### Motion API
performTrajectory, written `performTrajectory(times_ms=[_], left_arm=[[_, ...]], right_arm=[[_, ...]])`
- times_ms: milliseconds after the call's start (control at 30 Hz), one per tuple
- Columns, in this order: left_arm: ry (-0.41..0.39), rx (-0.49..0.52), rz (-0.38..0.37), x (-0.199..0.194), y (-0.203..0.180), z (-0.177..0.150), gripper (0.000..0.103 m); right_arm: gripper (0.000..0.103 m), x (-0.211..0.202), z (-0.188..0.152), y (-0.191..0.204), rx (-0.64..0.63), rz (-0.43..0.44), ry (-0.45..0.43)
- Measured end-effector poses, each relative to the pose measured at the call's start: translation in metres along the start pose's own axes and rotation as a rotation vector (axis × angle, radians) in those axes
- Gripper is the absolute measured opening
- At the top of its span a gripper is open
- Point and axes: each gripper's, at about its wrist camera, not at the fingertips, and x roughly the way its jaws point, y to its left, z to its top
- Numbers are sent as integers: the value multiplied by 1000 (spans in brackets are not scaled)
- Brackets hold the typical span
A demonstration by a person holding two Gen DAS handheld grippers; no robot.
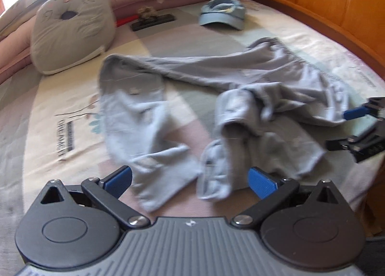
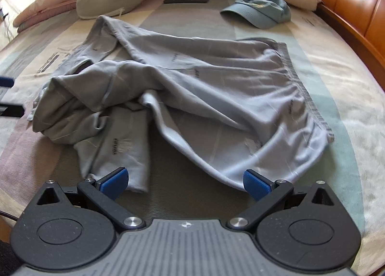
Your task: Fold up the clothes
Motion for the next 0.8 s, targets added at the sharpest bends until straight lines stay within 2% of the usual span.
performTrajectory(times_ms=[100, 233, 433, 633, 733, 800], left_arm=[[-23, 18, -47, 2, -17, 8, 102], [-16, 62, -62, 18, -41, 22, 102], [-6, 71, -61, 31, -57, 31, 102], [-8, 35, -1, 27, -54, 31, 102], [-15, 3, 19, 23, -53, 30, 102], [-23, -16, 24, 20, -55, 28, 102]], right_arm=[[103, -2, -3, -20, 60, 19, -7], [103, -6, -6, -41, 120, 31, -25], [103, -11, 13, -71, 70, 32, -85], [100, 4, 87, -96, -168, 76, -162], [88, 27, 134, -100, -283, 98, -161], [76, 50, 163, -101, -342, 112, -136]])
